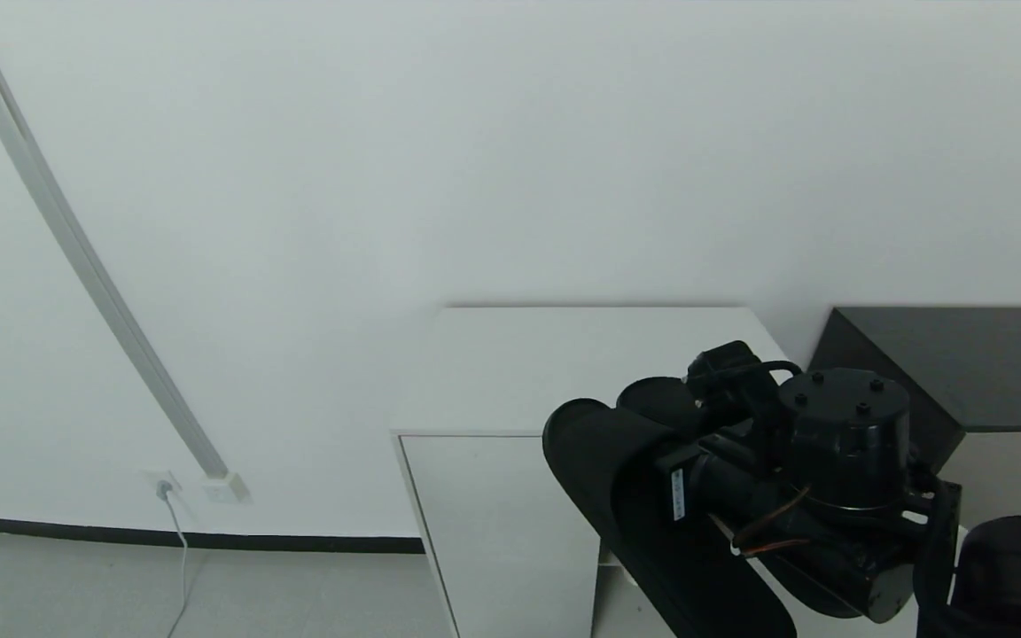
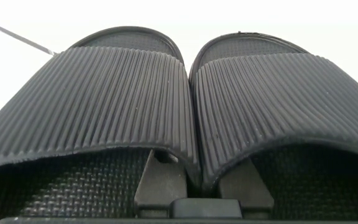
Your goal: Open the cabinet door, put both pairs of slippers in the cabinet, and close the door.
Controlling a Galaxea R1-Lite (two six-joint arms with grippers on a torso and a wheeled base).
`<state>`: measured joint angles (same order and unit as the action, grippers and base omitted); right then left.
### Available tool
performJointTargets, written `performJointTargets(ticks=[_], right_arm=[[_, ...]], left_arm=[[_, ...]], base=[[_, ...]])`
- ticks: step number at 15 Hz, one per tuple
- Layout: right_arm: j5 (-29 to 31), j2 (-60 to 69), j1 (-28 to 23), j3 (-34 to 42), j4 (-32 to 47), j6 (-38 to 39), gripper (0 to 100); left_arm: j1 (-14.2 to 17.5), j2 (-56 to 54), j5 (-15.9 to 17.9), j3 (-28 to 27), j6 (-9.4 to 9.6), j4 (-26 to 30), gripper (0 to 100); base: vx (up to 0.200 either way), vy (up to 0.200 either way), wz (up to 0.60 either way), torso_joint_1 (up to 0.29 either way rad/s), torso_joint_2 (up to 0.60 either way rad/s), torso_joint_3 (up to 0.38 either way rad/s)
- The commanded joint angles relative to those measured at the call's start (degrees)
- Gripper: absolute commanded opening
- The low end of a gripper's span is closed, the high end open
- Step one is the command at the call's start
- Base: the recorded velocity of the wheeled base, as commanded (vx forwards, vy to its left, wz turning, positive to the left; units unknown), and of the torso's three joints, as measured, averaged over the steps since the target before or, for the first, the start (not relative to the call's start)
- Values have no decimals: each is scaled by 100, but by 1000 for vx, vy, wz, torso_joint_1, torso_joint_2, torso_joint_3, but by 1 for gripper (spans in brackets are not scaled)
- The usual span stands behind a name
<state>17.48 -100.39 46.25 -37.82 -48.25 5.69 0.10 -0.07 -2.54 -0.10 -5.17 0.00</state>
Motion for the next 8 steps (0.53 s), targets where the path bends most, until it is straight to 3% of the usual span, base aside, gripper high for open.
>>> performJointTargets(ticks=[1,8], right_arm=[[1,-33,7,2,0,2,0],[18,-33,7,152,-62,-24,0]], left_arm=[[-1,7,-1,1,-2,0,0],[-1,7,-1,1,16,0,0]], base=[[0,-200,0,-7,-2,2],[0,-200,0,4,2,2]])
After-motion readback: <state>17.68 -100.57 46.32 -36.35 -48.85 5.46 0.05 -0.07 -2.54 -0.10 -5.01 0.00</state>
